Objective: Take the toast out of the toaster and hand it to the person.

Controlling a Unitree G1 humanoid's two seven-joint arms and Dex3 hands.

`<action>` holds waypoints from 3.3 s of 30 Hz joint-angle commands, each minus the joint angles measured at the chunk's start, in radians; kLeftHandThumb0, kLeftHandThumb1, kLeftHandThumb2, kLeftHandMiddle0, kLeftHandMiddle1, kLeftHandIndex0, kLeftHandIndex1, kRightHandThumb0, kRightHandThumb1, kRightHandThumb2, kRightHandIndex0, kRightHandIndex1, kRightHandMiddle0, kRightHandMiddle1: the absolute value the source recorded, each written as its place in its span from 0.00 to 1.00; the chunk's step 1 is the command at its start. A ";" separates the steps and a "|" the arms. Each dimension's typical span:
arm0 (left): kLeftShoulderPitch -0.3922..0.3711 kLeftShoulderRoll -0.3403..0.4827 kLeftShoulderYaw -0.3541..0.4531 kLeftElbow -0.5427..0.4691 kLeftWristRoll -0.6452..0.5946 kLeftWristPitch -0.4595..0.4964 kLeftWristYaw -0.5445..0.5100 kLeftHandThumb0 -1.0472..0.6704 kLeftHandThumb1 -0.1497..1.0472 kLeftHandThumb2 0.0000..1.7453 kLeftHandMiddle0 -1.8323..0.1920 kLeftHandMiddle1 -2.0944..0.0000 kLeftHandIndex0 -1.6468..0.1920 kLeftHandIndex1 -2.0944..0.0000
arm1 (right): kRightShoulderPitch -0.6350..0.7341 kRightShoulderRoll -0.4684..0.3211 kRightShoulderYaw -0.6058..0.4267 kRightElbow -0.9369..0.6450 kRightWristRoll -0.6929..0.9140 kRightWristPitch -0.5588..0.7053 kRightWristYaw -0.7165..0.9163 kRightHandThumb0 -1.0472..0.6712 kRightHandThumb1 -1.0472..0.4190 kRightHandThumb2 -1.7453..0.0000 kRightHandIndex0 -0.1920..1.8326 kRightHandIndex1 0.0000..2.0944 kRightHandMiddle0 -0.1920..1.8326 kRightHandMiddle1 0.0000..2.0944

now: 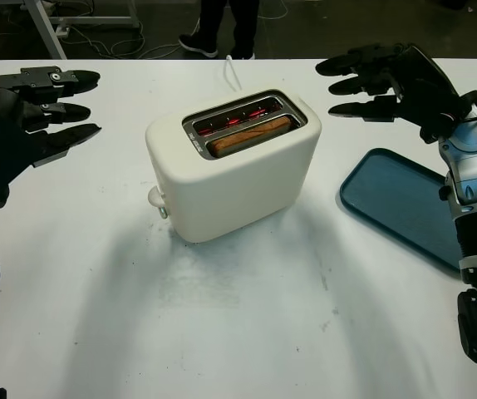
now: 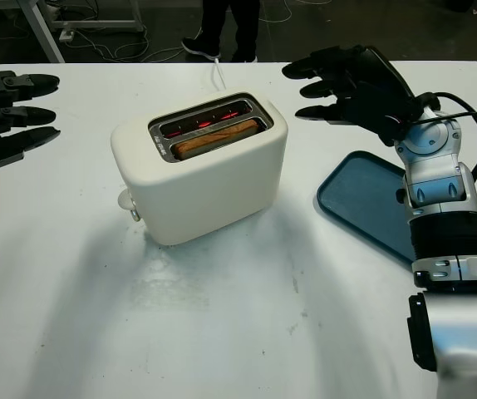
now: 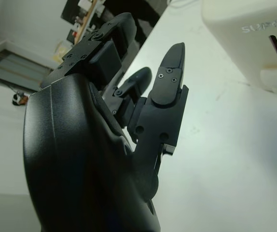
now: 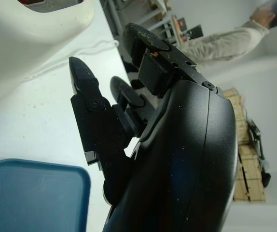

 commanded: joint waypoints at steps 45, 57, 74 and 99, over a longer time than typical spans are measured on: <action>-0.082 -0.039 -0.070 0.078 -0.005 -0.067 0.007 0.49 0.86 0.06 0.77 0.47 0.50 0.98 | -0.021 0.015 0.000 0.012 -0.002 -0.037 -0.009 0.56 0.18 1.00 0.50 0.07 0.48 0.01; -0.073 -0.046 -0.056 0.067 -0.010 -0.054 0.015 0.48 0.85 0.07 0.77 0.46 0.51 0.98 | -0.013 0.009 0.011 0.006 -0.054 -0.067 -0.065 0.60 0.19 1.00 0.55 0.09 0.53 0.02; -0.063 -0.030 -0.056 0.057 -0.008 -0.034 -0.002 0.49 0.85 0.10 0.78 0.47 0.52 0.98 | 0.015 0.005 -0.004 -0.009 -0.078 -0.081 -0.129 0.54 0.16 0.99 0.59 0.11 0.57 0.03; -0.053 -0.024 -0.059 0.051 0.000 -0.039 0.001 0.50 0.84 0.12 0.77 0.49 0.52 0.97 | 0.022 0.004 0.009 -0.020 -0.115 -0.091 -0.149 0.39 0.09 0.67 0.70 0.15 0.68 0.05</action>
